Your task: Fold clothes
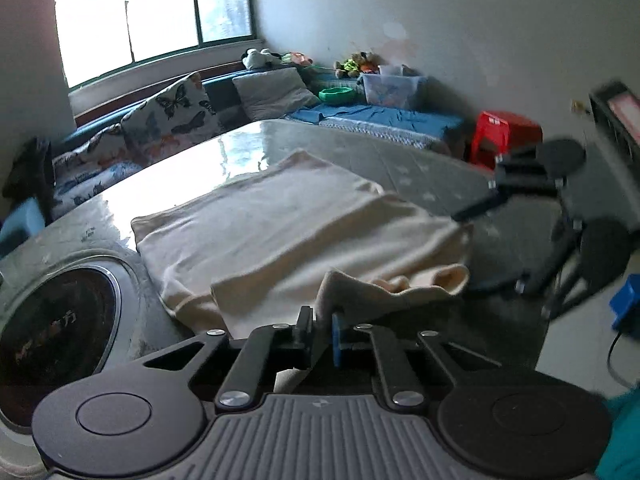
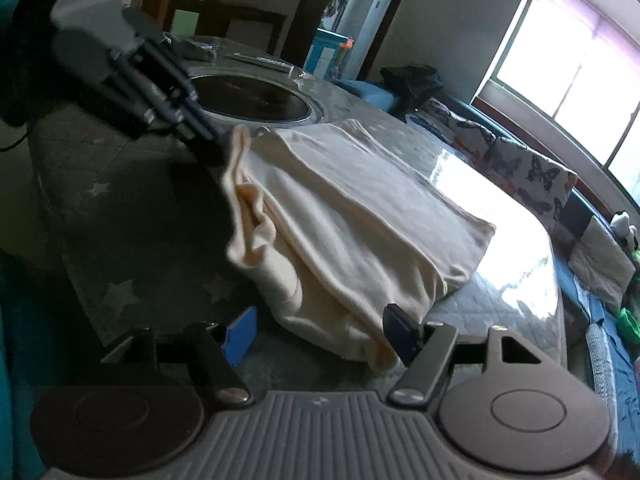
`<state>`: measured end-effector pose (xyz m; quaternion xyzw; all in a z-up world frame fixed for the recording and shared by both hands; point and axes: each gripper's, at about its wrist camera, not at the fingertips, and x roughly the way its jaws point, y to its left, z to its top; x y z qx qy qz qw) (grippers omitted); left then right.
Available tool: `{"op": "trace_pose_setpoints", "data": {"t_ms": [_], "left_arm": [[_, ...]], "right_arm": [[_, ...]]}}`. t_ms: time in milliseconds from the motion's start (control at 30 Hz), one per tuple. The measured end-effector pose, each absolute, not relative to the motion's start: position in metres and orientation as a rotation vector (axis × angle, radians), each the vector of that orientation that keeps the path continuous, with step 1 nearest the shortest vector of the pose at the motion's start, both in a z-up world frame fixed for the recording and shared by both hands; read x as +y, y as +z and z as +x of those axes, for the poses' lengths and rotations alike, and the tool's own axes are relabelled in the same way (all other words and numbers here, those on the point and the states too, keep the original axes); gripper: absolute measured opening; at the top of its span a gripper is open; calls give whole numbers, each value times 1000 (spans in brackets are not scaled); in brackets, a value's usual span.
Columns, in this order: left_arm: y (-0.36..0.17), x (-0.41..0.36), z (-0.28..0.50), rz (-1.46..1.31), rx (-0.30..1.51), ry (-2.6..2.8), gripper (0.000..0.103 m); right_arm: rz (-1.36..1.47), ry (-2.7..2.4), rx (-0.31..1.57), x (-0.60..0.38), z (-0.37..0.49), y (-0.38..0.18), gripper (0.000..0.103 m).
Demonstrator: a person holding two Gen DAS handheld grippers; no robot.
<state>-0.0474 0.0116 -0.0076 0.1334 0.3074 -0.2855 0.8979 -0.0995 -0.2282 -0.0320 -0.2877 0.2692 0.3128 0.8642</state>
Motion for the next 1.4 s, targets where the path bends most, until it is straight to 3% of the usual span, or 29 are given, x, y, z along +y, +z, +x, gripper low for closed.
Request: {"op": "trace_pose_setpoints", "data": {"t_ms": [133, 233, 300, 367, 633, 800, 867, 900, 933, 1033, 1400], "left_arm": [[-3, 12, -34, 243, 661, -591, 10], [-5, 12, -30, 248, 667, -587, 11], [-7, 13, -33, 259, 667, -588, 15], [-9, 16, -38, 276, 666, -583, 20], [-24, 25, -64, 341, 663, -556, 50], [-33, 19, -70, 418, 630, -517, 52], [-35, 18, -67, 440, 618, -506, 47], [-36, 18, -65, 447, 617, -505, 39], [-37, 19, -64, 444, 621, -504, 23], [-32, 27, -61, 403, 629, -509, 7], [6, 37, -105, 355, 608, -561, 6]], "right_arm": [[-558, 676, 577, -223, -87, -32, 64], [-523, 691, 588, -219, -77, -33, 44], [-476, 705, 608, -219, -70, -30, 21], [-412, 718, 638, -220, -62, -25, 15], [-250, 724, 683, -226, -39, -3, 12], [-207, 722, 678, -225, -34, 6, 12], [-211, 719, 670, -224, -35, 8, 12], [-215, 716, 667, -223, -36, 8, 11], [-219, 713, 664, -223, -36, 9, 11], [-223, 709, 656, -222, -41, 7, 10], [-242, 765, 607, -229, -87, 33, 9]]}}
